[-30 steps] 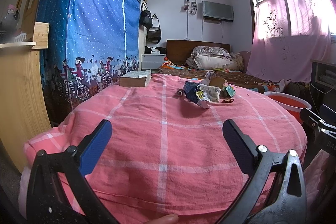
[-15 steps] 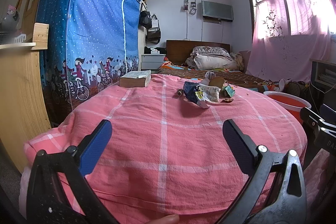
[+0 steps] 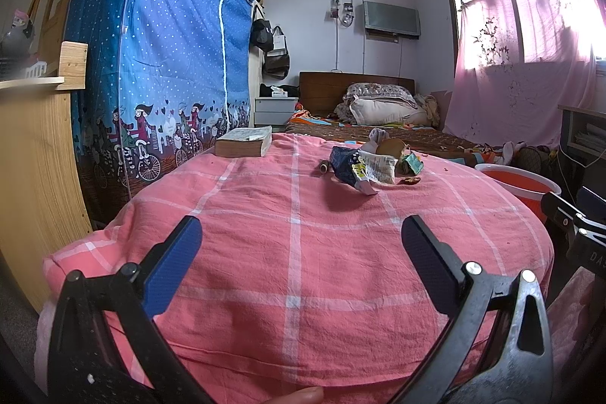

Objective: Collect trash

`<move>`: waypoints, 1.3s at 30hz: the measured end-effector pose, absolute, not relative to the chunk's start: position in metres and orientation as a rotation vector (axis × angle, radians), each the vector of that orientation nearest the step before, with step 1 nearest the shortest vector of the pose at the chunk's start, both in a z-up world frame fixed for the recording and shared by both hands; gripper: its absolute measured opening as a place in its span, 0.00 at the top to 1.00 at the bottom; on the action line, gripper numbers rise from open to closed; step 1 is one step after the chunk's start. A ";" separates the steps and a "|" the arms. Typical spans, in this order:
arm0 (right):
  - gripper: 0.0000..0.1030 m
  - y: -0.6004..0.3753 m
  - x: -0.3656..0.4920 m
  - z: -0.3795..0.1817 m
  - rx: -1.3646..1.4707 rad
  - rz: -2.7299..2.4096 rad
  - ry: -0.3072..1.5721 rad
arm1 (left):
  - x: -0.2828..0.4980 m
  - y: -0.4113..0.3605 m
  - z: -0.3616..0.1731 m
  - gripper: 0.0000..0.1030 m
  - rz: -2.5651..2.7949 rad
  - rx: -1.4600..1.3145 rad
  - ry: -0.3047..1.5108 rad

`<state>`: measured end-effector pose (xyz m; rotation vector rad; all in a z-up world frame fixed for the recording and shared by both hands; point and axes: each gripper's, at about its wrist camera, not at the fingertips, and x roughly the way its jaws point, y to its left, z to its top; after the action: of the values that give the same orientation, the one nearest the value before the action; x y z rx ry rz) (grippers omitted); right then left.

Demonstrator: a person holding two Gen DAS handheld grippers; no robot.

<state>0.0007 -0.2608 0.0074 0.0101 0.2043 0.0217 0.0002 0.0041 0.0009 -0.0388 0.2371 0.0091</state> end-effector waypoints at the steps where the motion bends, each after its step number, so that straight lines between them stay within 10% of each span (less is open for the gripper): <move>1: 0.00 -0.261 0.001 0.007 0.010 0.022 0.204 | 0.000 0.004 0.001 0.00 0.008 -0.039 0.237; 39: 0.00 -0.249 0.047 0.056 -0.057 0.111 0.084 | 0.059 0.005 0.056 0.00 -0.024 -0.037 0.141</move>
<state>0.0471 -0.2485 0.0561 -0.0570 0.0845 0.1106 0.0593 0.0048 0.0556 -0.0373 0.1412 -0.0244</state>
